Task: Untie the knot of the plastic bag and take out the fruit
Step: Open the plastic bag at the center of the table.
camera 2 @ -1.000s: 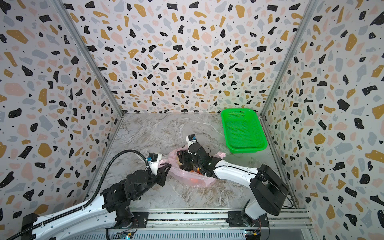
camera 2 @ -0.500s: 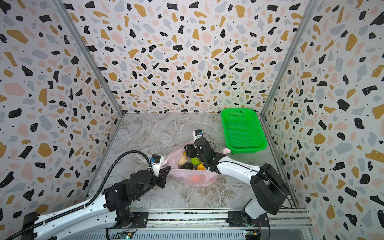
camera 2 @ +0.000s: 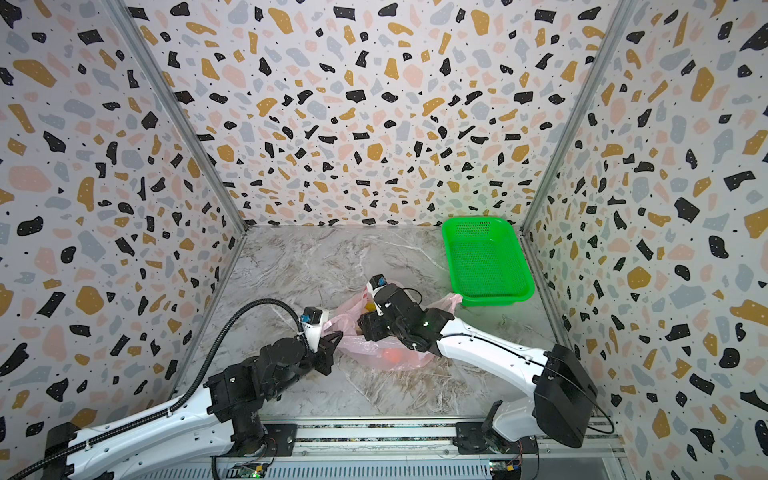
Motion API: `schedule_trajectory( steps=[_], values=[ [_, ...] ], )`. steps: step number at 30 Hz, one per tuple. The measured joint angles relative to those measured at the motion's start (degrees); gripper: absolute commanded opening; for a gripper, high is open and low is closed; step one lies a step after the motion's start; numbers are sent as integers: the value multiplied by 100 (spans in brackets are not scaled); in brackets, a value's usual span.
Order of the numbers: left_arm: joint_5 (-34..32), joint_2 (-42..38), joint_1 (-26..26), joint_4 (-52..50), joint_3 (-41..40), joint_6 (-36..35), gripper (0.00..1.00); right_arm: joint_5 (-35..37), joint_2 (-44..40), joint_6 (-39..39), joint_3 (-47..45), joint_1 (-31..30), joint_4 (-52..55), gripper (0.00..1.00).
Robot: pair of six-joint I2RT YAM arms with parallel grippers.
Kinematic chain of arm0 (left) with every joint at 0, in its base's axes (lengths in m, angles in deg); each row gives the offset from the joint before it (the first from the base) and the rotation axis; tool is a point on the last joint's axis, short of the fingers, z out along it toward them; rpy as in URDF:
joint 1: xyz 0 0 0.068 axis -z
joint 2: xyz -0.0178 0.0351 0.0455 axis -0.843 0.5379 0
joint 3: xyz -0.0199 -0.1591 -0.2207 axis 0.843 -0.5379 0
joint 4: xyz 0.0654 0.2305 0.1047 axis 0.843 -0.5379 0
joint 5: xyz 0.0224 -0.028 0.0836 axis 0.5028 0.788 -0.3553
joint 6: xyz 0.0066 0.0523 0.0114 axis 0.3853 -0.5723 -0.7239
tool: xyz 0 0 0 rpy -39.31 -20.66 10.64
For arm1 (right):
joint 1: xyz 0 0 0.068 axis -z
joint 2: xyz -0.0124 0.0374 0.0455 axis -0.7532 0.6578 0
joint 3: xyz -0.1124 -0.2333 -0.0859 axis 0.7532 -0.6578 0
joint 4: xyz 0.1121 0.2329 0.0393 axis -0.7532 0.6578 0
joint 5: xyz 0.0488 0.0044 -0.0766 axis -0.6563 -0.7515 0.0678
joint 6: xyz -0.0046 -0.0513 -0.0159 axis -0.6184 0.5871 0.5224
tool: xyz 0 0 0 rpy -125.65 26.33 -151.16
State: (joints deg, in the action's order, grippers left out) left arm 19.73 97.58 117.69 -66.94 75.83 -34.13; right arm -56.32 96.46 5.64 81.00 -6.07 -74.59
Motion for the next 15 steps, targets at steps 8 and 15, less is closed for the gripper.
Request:
schedule_trajectory(
  steps=[8,15],
  values=[
    [96,-236,0,-57,2,2,0,31,-251,-297,-977,9,503,69],
    [293,-400,7,-293,15,33,0,-308,-269,-640,-1178,-431,1038,95]
  ],
)
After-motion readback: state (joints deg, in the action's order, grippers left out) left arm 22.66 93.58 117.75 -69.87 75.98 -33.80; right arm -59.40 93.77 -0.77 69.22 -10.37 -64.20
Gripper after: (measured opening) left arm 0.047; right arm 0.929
